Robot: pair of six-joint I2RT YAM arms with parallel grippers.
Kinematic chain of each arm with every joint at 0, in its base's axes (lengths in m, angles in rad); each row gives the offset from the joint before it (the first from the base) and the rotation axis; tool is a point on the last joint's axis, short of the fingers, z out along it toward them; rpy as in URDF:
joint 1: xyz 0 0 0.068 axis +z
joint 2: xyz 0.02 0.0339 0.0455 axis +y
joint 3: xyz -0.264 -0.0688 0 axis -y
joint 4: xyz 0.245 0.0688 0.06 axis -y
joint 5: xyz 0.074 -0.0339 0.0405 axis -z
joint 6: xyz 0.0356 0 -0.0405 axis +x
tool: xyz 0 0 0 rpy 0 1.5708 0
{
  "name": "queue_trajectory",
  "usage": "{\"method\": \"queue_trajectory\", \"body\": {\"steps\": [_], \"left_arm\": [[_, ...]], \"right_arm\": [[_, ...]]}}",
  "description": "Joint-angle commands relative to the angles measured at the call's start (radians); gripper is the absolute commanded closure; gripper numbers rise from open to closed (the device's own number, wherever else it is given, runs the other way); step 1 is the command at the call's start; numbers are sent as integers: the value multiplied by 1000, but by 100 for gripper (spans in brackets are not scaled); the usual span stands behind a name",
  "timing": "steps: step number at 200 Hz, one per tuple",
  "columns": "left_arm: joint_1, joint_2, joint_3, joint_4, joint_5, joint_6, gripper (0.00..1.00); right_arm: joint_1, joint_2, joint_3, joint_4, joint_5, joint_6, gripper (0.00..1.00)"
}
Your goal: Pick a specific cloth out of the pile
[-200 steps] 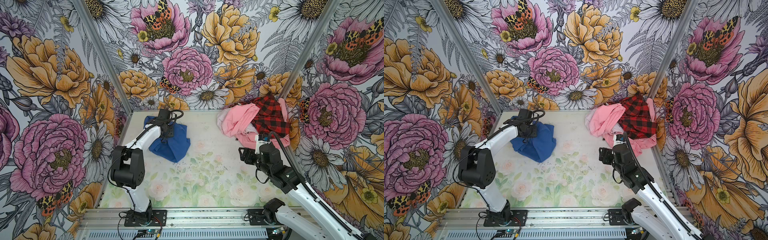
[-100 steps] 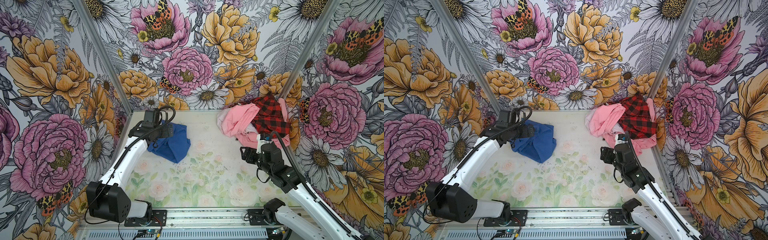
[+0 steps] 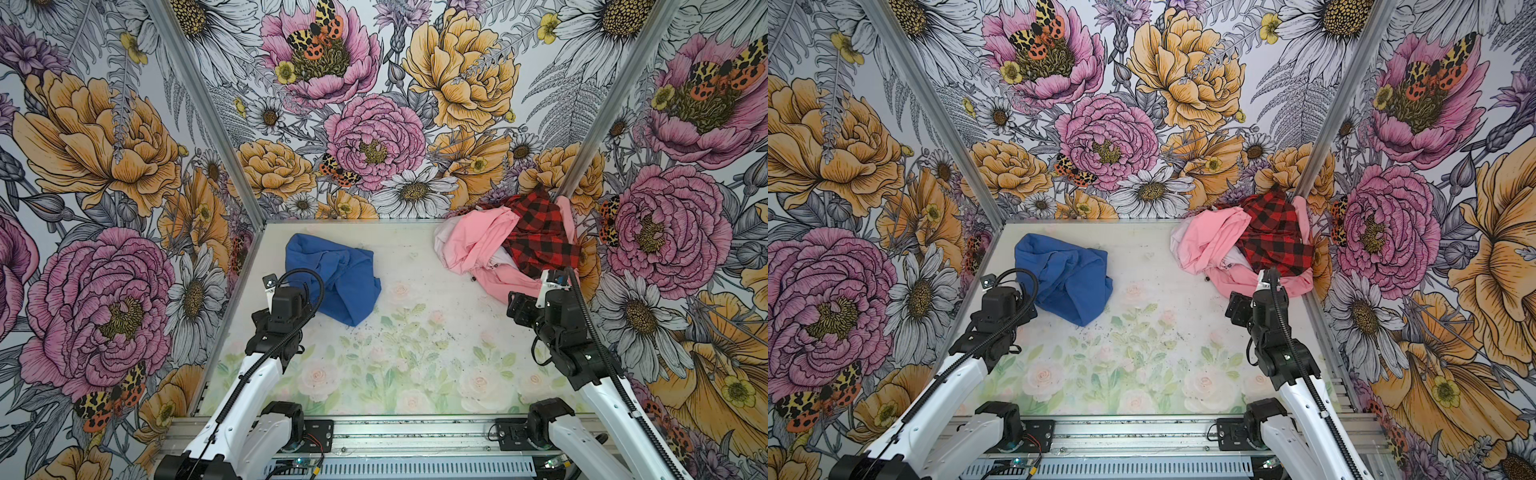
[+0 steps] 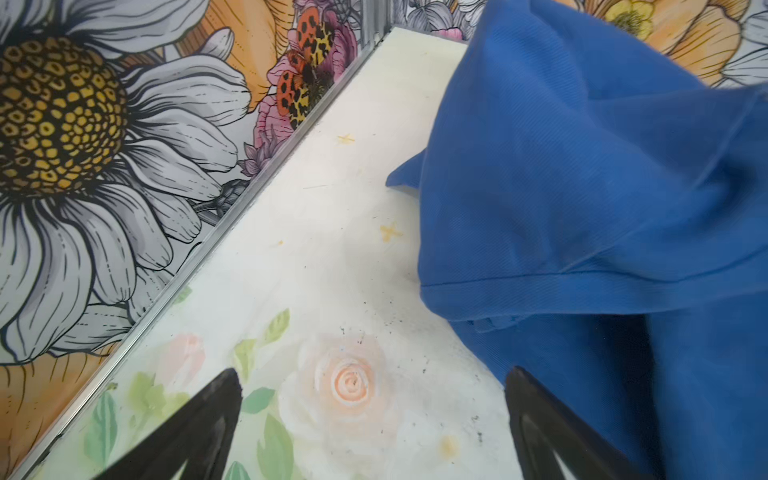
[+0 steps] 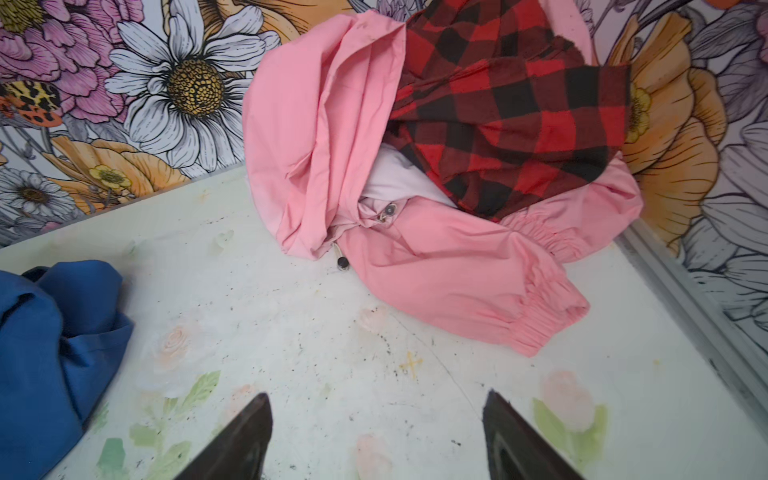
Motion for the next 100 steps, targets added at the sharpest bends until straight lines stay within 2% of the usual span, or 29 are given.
{"method": "queue_trajectory", "body": {"steps": [1, 11, 20, 30, 45, 73, 83, 100], "left_arm": [[0, 11, -18, 205, -158, -2, 1], [0, 17, -31, 207, -175, -5, 1], [0, 7, -50, 239, -137, -10, 1], [0, -11, -55, 243, -40, -22, 1], [-16, -16, -10, 141, 50, -108, 1], [-118, -26, 70, -3, 389, -112, 1], [-141, -7, 98, -60, 429, -112, 1], [-103, 101, 167, -163, 536, -95, 1]], "right_arm": [[-57, -11, -5, 24, 13, -92, 18], [-84, 0, -14, 29, 12, -98, 15], [-109, 12, -22, 32, 28, -86, 13], [-134, 19, -28, 37, 20, -73, 11], [-156, 12, -28, 40, -16, -54, 11], [-161, -3, -30, 53, -63, -49, 10], [-161, 4, -34, 53, -88, -50, 10], [-161, 29, -46, 59, -127, -37, 10]]}}
